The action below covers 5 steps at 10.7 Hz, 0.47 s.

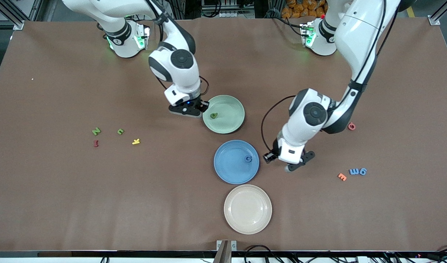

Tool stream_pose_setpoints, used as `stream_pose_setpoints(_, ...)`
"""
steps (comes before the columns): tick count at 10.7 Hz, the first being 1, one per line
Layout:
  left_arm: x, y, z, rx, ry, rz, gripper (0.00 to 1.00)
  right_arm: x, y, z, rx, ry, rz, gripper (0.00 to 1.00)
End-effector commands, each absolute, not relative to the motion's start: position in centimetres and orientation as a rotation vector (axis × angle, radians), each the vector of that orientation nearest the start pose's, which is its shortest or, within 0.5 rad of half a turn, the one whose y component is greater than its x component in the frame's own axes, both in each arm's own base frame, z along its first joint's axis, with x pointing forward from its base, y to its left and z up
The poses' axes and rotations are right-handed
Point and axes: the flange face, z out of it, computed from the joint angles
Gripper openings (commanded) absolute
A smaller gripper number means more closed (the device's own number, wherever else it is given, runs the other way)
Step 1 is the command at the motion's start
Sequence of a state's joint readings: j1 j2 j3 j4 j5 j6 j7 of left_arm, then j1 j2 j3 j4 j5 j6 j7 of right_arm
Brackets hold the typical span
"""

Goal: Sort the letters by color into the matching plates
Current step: 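Drop x on the blue plate while the right gripper drops B on green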

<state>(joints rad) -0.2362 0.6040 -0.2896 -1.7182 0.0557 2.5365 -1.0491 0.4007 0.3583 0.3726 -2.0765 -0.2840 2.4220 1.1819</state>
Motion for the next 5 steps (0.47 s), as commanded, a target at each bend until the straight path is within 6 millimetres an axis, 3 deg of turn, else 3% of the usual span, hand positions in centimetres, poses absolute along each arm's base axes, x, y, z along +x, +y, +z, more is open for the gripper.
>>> stream_pose_setpoints(1,59.7,-37.9,28.8,-3.290,-0.961,-0.126,0.00,41.4,45.0,25.2,-3.094,0.495,-0.056,0.00)
stream_pose_setpoints(3,57.9,-41.8,28.7,-3.291,-0.978,-0.112,0.00,40.4,46.3,24.4,-3.071,0.537,-0.046,0.00)
stream_pose_setpoints(4,57.7,-42.3,28.9,-3.294,-0.978,-0.115,0.00,40.0,46.9,24.2,-3.061,0.536,-0.049,0.00)
stream_pose_setpoints(5,57.4,-42.7,28.9,-3.298,-0.968,-0.114,0.37,39.9,47.0,24.0,-3.058,0.533,-0.046,0.00)
